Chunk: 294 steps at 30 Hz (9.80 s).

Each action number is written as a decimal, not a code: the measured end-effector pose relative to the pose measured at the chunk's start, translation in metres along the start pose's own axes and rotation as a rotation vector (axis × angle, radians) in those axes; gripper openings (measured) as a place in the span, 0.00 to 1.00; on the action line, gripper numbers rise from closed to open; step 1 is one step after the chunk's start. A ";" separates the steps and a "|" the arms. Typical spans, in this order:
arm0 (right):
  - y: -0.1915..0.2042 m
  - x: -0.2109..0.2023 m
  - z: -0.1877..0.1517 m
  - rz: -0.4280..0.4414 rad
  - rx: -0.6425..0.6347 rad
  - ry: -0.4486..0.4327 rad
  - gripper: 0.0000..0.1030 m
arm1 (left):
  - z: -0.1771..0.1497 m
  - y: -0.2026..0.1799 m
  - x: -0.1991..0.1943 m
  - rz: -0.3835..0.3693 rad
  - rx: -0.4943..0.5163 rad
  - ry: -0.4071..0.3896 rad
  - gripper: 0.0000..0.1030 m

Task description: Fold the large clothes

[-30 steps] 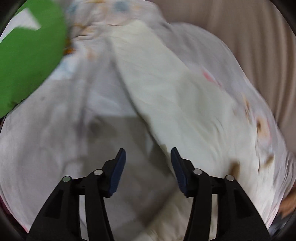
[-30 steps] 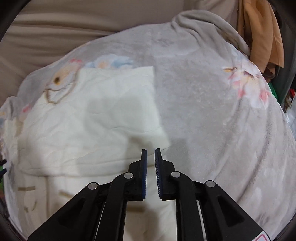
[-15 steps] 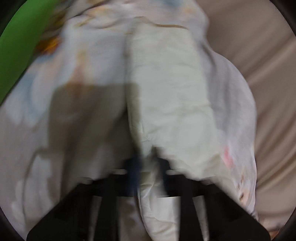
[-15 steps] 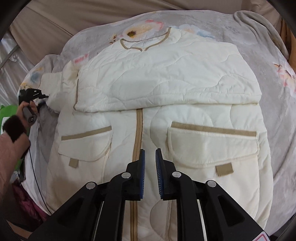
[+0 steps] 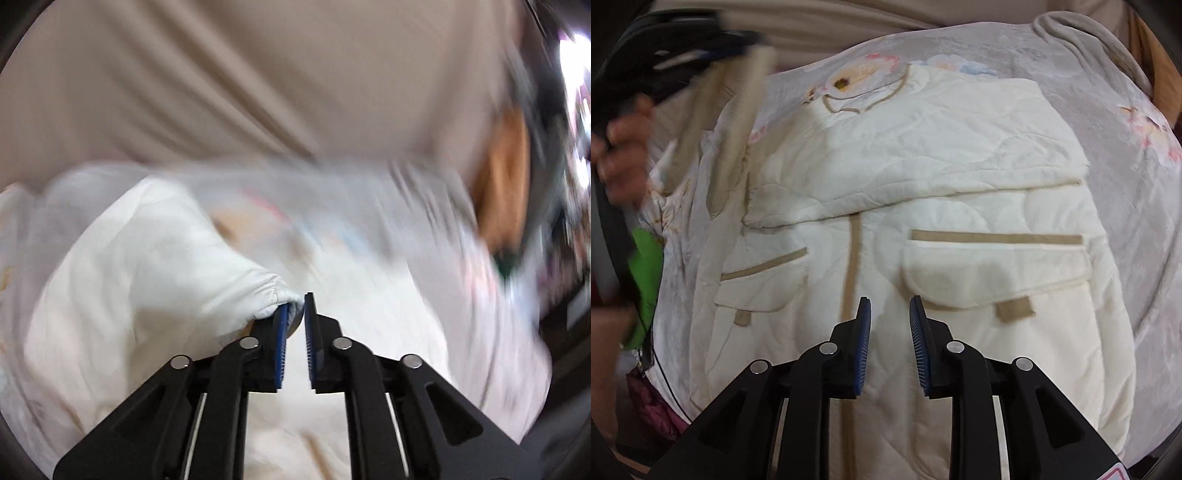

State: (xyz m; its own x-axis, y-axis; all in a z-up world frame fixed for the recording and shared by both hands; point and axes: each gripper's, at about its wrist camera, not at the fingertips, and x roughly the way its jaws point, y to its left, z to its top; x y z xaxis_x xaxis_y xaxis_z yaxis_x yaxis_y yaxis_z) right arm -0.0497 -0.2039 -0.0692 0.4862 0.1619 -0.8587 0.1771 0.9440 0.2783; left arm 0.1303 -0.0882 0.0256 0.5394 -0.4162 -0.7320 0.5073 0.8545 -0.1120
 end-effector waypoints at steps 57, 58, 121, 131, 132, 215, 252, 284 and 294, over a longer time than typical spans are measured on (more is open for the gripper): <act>-0.113 0.071 0.137 0.046 0.322 -0.074 0.11 | -0.140 0.227 0.012 0.052 -1.035 0.113 0.11; -0.101 0.057 0.138 0.090 0.290 -0.116 0.11 | -0.137 0.226 0.006 0.082 -1.014 0.089 0.09; -0.114 0.087 0.122 -0.110 0.080 -0.038 0.05 | -0.134 0.195 0.025 0.441 -0.506 0.237 0.33; -0.009 0.017 0.109 -0.056 -0.058 -0.208 0.16 | -0.108 0.165 -0.017 0.448 -0.435 0.126 0.32; 0.014 0.029 0.107 0.012 -0.106 -0.175 0.16 | -0.104 0.162 -0.012 0.434 -0.425 0.130 0.32; -0.097 0.060 0.105 -0.145 0.052 -0.097 0.07 | -0.142 0.206 0.010 0.544 -0.501 0.197 0.54; -0.175 -0.092 -0.115 0.136 0.188 0.017 0.03 | -0.299 0.137 -0.182 0.180 -0.727 0.255 0.03; -0.135 -0.093 0.151 0.146 0.285 -0.549 0.63 | -0.033 0.215 -0.057 0.365 -0.560 -0.068 0.79; -0.191 -0.004 0.048 0.007 0.349 -0.146 0.66 | -0.181 0.225 -0.035 0.254 -0.788 0.148 0.84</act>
State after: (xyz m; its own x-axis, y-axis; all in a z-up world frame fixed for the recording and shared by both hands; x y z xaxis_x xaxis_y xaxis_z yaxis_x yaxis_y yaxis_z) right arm -0.0447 -0.3985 -0.0987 0.6009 0.1019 -0.7928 0.4418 0.7843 0.4356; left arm 0.1039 0.1751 -0.0959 0.4523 -0.1833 -0.8728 -0.2656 0.9066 -0.3281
